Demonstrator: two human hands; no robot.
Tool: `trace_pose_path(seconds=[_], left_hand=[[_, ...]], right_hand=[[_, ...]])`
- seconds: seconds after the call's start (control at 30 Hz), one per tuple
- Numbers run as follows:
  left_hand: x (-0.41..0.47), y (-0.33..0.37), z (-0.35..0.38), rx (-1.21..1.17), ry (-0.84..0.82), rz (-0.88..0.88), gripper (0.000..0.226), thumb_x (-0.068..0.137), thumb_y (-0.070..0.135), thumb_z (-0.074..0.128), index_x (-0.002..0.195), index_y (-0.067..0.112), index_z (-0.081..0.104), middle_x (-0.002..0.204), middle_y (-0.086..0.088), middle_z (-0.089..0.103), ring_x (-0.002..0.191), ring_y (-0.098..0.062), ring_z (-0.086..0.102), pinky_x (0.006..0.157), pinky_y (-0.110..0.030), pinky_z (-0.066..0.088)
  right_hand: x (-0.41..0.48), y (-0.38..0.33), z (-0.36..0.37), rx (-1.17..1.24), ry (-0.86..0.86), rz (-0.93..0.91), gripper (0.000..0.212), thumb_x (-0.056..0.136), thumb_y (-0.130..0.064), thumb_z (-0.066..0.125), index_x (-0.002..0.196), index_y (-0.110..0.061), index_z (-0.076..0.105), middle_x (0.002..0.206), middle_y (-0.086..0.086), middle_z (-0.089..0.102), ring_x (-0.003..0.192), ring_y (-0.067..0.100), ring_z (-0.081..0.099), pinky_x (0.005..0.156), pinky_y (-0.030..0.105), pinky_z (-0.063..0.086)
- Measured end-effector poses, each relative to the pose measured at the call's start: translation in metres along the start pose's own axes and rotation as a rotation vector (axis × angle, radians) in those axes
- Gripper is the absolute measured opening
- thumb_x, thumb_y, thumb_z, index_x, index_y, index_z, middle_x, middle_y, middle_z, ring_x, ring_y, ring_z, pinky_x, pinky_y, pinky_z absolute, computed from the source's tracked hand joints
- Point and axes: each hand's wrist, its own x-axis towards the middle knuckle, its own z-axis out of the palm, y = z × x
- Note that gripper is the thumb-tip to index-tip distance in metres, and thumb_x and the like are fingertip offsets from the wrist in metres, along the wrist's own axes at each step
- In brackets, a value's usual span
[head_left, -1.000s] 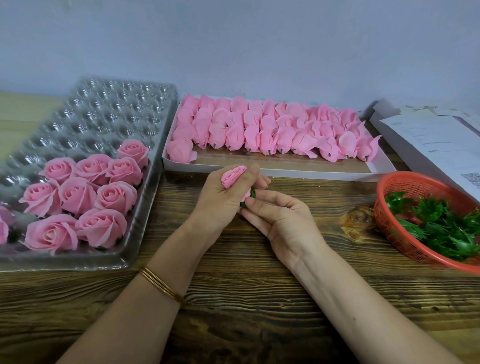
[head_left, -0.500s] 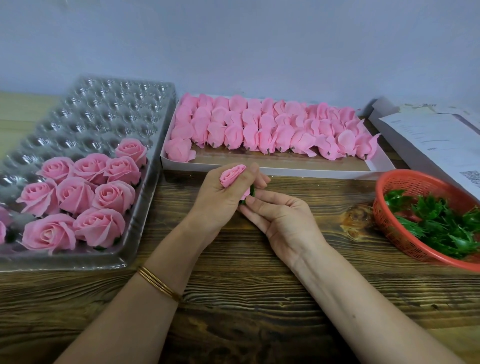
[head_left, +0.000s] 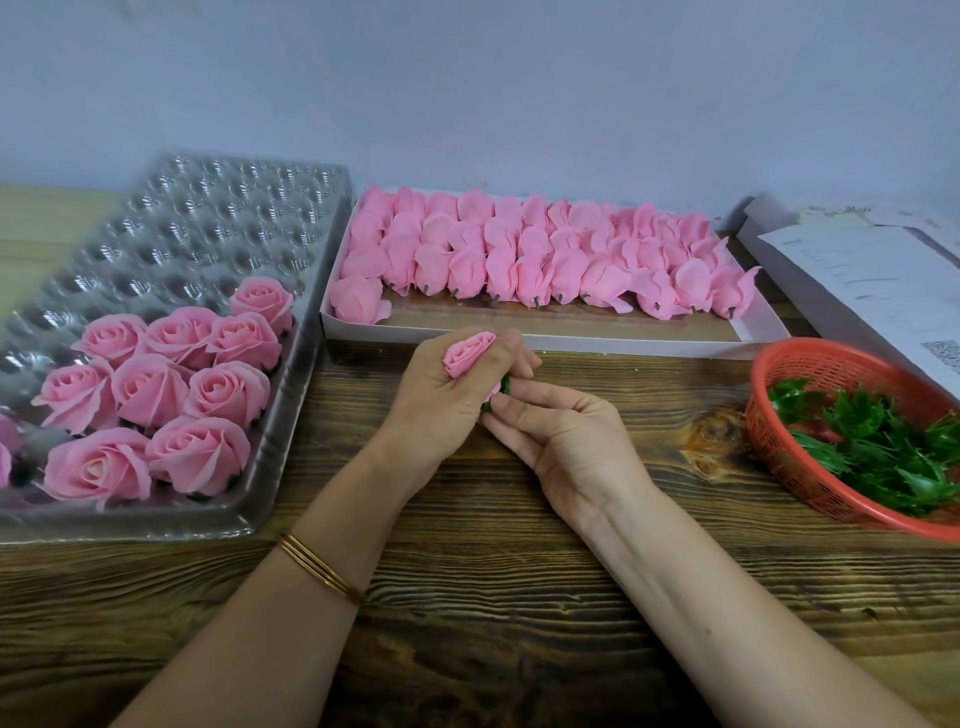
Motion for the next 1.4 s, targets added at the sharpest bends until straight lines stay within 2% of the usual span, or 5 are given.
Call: trace_pose_path(seconds=[0.43,0.7,1.03,1.23,1.4], left_hand=[[0.0001,-0.0039,-0.0028,0.055,-0.048,0.031,0.031,0.100,0.014,0.055,0.071,0.015,0.067,0.088,-0.007,0.074,0.086,-0.012,0.068,0.078,-0.021,0.052],[-0.0006,-0.0023,-0.0017,0.033,-0.076,0.031,0.030,0.098,0.015,0.054,0.073,0.007,0.066,0.089,-0.004,0.072,0.087,-0.010,0.067,0.082,-0.020,0.051],[-0.0008,-0.0022,-0.0031,0.079,-0.042,0.026,0.029,0.100,0.012,0.053,0.075,0.005,0.066,0.094,-0.013,0.073,0.084,-0.006,0.067,0.068,-0.015,0.049],[0.0005,-0.0017,-0.0035,0.095,-0.011,0.025,0.030,0.101,0.013,0.052,0.076,0.002,0.066,0.094,-0.015,0.073,0.084,-0.003,0.066,0.070,-0.014,0.048],[0.0015,-0.0023,-0.0027,0.059,0.018,0.012,0.033,0.101,0.014,0.052,0.074,0.003,0.066,0.093,-0.017,0.072,0.086,-0.007,0.067,0.076,-0.017,0.049]], right_hand=[[0.0024,-0.0005,-0.0018,-0.004,-0.072,0.080,0.013,0.064,0.009,0.069,0.062,-0.003,0.075,0.075,0.012,0.074,0.070,0.021,0.074,0.073,0.028,0.061],[0.0059,0.0003,-0.0040,0.033,-0.039,0.073,0.020,0.079,0.019,0.062,0.095,0.009,0.068,0.092,0.017,0.071,0.082,0.023,0.074,0.082,0.033,0.060],[0.0001,-0.0029,-0.0001,-0.013,-0.019,0.069,0.018,0.077,0.015,0.066,0.068,0.002,0.073,0.071,0.013,0.073,0.066,0.021,0.074,0.064,0.025,0.061],[-0.0006,-0.0041,-0.0008,0.002,-0.025,0.073,0.018,0.061,0.006,0.072,0.079,0.006,0.071,0.072,0.015,0.073,0.068,0.024,0.074,0.062,0.024,0.060],[0.0007,-0.0031,-0.0006,0.039,-0.021,0.069,0.022,0.073,0.017,0.065,0.094,0.010,0.067,0.079,0.018,0.074,0.071,0.025,0.075,0.069,0.028,0.062]])
